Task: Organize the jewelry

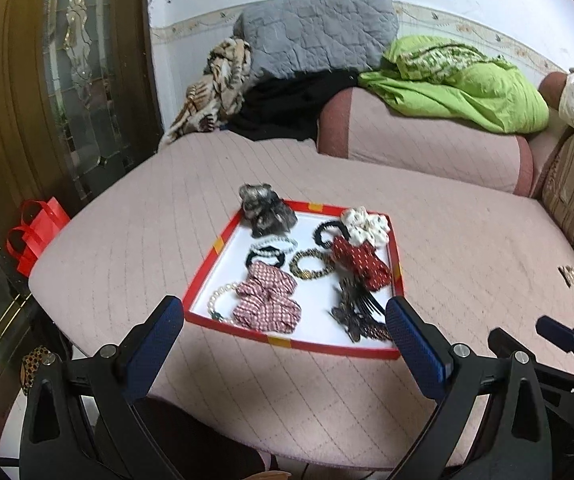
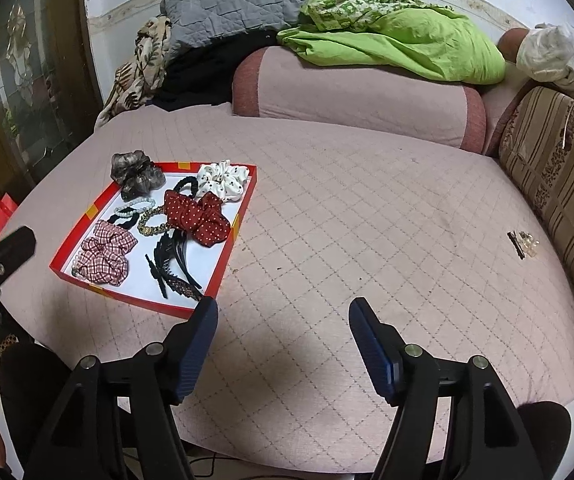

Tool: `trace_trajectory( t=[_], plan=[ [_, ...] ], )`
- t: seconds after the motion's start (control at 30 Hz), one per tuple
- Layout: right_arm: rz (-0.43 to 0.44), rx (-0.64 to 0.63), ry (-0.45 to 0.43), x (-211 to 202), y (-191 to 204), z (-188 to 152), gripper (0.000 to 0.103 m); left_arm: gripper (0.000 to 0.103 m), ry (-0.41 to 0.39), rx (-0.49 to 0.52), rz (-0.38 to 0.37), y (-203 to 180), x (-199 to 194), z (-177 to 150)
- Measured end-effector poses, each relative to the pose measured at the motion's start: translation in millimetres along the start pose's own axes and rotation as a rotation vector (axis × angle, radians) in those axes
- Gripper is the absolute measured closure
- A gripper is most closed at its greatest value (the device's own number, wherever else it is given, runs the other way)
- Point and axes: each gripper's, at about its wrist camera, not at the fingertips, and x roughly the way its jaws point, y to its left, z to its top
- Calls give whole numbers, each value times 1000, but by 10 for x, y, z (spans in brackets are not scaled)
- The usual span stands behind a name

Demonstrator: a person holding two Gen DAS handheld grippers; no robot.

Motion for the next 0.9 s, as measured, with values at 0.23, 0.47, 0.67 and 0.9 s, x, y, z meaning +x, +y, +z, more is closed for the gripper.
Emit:
trace_trajectory(
  t=[0.23, 0.47, 0.67, 0.9],
  plan=[
    [-6, -7, 9, 39, 27, -34, 28, 3, 51, 29, -25, -84, 117, -89],
    [-11, 9, 26, 105, -6, -38, 26, 3, 83, 34, -37, -113, 201, -127],
    [-12, 6, 37, 144, -3, -51, 26, 3, 103, 36, -41, -123, 248, -148],
    [-15, 1, 50, 188, 26, -61, 26, 3, 125, 31, -48, -102, 286, -164]
  ],
)
